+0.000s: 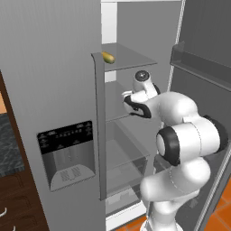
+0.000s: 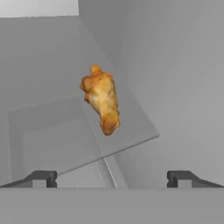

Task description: Place one cucumber and one chicken drumstick in each tupperware on the nearby counter, to pack two identical lunches.

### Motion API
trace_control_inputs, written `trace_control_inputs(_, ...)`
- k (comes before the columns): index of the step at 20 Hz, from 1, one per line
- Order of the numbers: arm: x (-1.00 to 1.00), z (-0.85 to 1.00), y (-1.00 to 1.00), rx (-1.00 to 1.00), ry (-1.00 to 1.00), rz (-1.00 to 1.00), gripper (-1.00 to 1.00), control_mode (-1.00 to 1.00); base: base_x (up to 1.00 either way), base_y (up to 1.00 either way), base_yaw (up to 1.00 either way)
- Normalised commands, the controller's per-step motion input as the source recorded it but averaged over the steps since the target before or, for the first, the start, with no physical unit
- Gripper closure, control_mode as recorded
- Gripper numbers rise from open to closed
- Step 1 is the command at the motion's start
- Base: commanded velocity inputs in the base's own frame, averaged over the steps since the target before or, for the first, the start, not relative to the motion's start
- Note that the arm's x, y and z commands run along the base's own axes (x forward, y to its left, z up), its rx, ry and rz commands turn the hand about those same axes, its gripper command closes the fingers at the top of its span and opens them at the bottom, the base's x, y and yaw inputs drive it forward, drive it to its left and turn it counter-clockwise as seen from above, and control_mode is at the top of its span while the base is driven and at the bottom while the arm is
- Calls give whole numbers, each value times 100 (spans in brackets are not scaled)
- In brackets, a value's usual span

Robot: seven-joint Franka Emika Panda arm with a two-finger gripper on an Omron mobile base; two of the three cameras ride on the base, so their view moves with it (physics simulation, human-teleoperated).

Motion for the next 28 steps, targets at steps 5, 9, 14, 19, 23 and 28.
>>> trace_control_inputs(5,32,-28,-7,-10,0,0,-100,-100,0,0,0)
trace_control_inputs(9,39,-32,-20,-8,0,0,-100,-100,0,0,0)
trace_control_inputs(14,40,-22,-1,-2,0,0,-100,-100,0,0,0)
trace_control_inputs(19,80,-17,0,0,0,0,-100,-100,0,0,0)
trace_control_inputs(23,55,-24,0,0,0,0,-100,-100,0,0,0)
trace_control_inputs(28,60,-21,0,0,4,0,-100,-100,0,0,0)
